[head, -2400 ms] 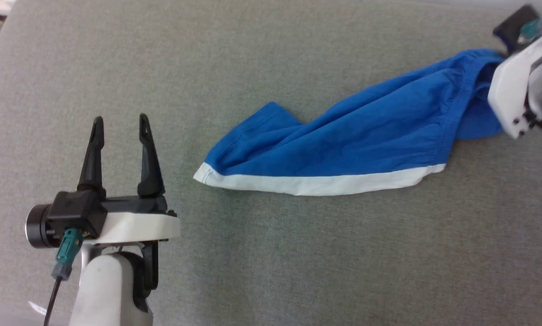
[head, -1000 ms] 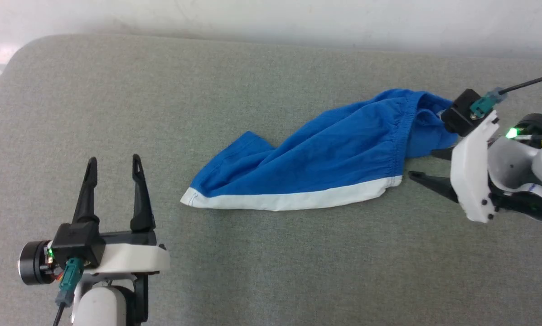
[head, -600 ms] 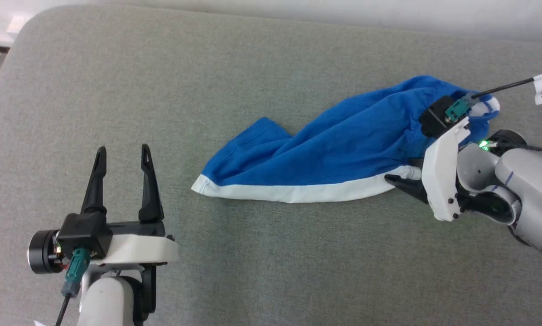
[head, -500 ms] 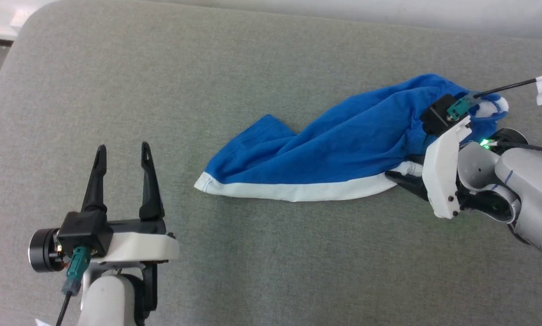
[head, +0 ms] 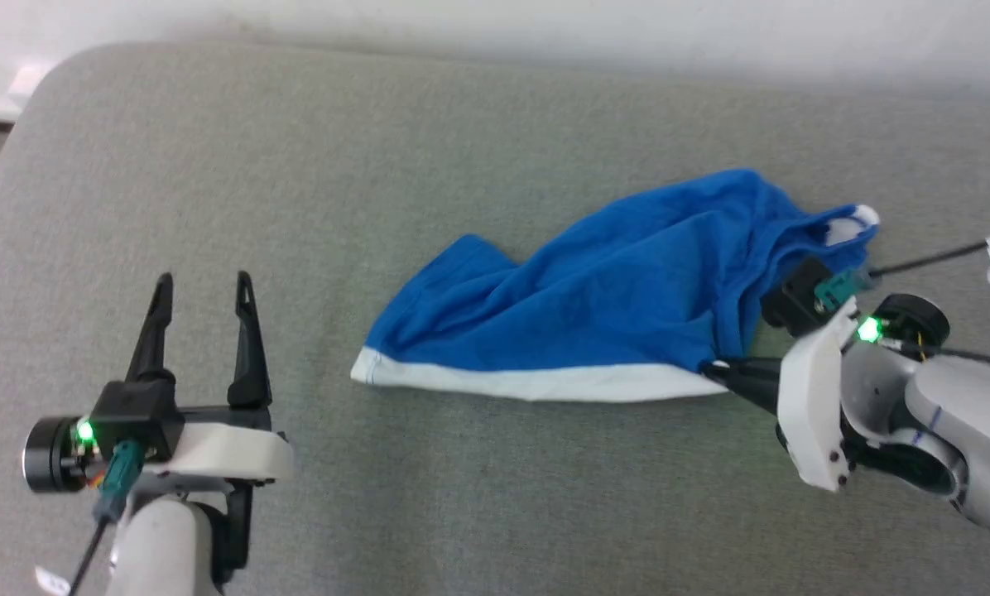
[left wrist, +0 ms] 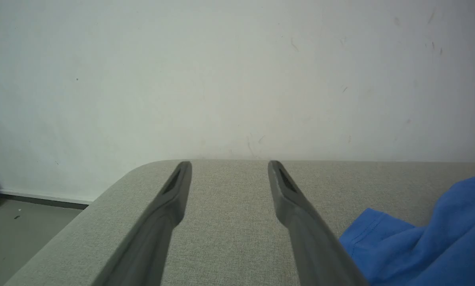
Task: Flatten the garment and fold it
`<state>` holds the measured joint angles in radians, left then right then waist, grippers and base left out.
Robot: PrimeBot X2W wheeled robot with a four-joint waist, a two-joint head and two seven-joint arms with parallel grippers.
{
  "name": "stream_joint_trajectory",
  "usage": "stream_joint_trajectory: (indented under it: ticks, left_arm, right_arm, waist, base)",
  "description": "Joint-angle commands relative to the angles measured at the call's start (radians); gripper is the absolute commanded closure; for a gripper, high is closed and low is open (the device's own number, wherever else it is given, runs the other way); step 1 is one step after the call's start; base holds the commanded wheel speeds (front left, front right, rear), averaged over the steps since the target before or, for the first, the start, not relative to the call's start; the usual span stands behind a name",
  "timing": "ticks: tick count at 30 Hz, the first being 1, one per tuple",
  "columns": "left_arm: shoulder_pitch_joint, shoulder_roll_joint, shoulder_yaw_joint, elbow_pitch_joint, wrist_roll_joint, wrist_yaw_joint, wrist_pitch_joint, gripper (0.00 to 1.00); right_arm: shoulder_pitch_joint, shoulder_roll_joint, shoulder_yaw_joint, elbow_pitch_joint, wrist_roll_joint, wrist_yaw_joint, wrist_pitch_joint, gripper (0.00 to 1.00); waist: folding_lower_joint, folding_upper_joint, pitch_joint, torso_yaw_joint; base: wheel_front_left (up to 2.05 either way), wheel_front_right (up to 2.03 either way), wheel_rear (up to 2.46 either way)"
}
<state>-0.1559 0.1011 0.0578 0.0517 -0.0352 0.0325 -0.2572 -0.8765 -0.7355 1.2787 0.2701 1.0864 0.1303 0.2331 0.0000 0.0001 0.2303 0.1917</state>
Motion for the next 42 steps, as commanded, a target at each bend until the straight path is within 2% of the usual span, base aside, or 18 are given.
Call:
stream_joint_trajectory:
  ticks: [1, 4, 6, 8, 12, 13, 19, 24, 26, 29, 33, 38, 39, 40, 42]
  left_arm:
    - [-0.035, 0.030, -0.003, 0.044, 0.009, -0.028, -0.005, 0.00]
    - [-0.098, 0.095, -0.034, 0.151, 0.022, -0.095, 0.015, 0.00]
    - [-0.154, 0.131, -0.073, 0.199, 0.014, -0.134, 0.084, 0.00]
    - [-0.200, 0.167, -0.134, 0.236, -0.014, -0.156, 0.196, 0.00]
    - [-0.271, 0.273, -0.344, 0.248, -0.137, -0.162, 0.424, 0.00]
    - [-0.271, 0.273, -0.344, 0.248, -0.137, -0.162, 0.424, 0.00]
    - [-0.348, 0.419, -0.616, 0.179, -0.441, -0.163, 0.717, 0.00]
    - [-0.399, 0.511, -0.761, 0.148, -0.626, -0.163, 0.915, 0.00]
    - [-0.417, 0.527, -0.798, 0.157, -0.674, -0.163, 0.953, 0.00]
    - [-0.436, 0.523, -0.835, 0.200, -0.734, -0.163, 0.981, 0.00]
    - [-0.459, 0.500, -0.887, 0.268, -0.767, -0.163, 0.988, 0.00]
    - [-0.496, 0.496, -1.007, 0.315, -0.752, -0.163, 0.996, 0.00]
    - [-0.502, 0.496, -1.028, 0.323, -0.756, -0.163, 0.998, 0.39]
    - [-0.508, 0.497, -1.047, 0.329, -0.762, -0.163, 0.997, 1.00]
    - [-0.520, 0.500, -1.075, 0.330, -0.781, -0.163, 0.984, 1.00]
  right_arm:
    - [0.025, -0.017, 0.001, -0.026, -0.010, 0.000, -0.017, 1.00]
    - [0.055, -0.041, 0.001, -0.061, -0.017, 0.000, -0.038, 1.00]
    - [0.069, -0.049, 0.000, -0.066, -0.024, 0.000, -0.058, 1.00]
    - [0.081, -0.045, -0.003, -0.062, -0.026, 0.000, -0.076, 1.00]
    - [0.093, -0.022, -0.005, -0.047, -0.039, 0.000, -0.101, 1.00]
    - [0.093, -0.022, -0.005, -0.047, -0.039, 0.000, -0.101, 1.00]
    - [0.101, 0.010, -0.006, -0.024, -0.045, 0.000, -0.125, 1.00]
    - [0.097, 0.031, -0.005, -0.008, -0.057, 0.000, -0.133, 1.00]
    - [0.094, 0.039, -0.004, -0.004, -0.064, 0.000, -0.136, 1.00]
    - [0.089, 0.054, -0.003, 0.002, -0.073, 0.000, -0.137, 1.00]
    - [0.077, 0.073, -0.002, 0.007, -0.090, 0.000, -0.131, 1.00]
    - [0.066, 0.087, 0.000, 0.013, -0.109, 0.000, -0.125, 1.00]
    - [0.066, 0.089, 0.000, 0.013, -0.111, 0.000, -0.126, 1.00]
    - [0.066, 0.092, 0.000, 0.012, -0.113, 0.000, -0.129, 1.00]
    - [0.067, 0.095, 0.000, 0.012, -0.118, 0.000, -0.139, 1.00]
  waist:
    - [0.0000, -0.0001, -0.050, -0.042]
    - [0.0000, -0.0001, -0.069, -0.058]
    - [0.0000, -0.0001, -0.075, -0.065]
    - [0.0000, -0.0001, -0.078, -0.074]
    - [0.0000, -0.0001, -0.078, -0.092]
    - [0.0000, -0.0001, -0.078, -0.092]
    - [0.0000, -0.0001, -0.079, -0.104]
    - [0.0000, -0.0001, -0.077, -0.114]
    - [0.0000, -0.0001, -0.073, -0.118]
    - [0.0000, -0.0001, -0.062, -0.127]
    - [0.0000, -0.0001, -0.044, -0.143]
    - [0.0000, -0.0001, -0.030, -0.157]
    - [0.0000, -0.0001, -0.029, -0.158]
    - [0.0000, -0.0001, -0.030, -0.160]
    - [0.0000, -0.0001, -0.037, -0.161]
  base:
    - [0.00, 0.00, 0.00]
    - [0.00, 0.00, 0.00]
    - [0.00, 0.00, 0.00]
    - [0.00, 0.00, 0.00]
    - [0.00, 0.00, 0.00]
    - [0.00, 0.00, 0.00]
    - [0.00, 0.00, 0.00]
    - [0.00, 0.00, 0.00]
    - [0.00, 0.00, 0.00]
    - [0.00, 0.00, 0.00]
    - [0.00, 0.00, 0.00]
    - [0.00, 0.00, 0.00]
    - [0.00, 0.00, 0.00]
    - [0.00, 0.00, 0.00]
    - [0.00, 0.00, 0.00]
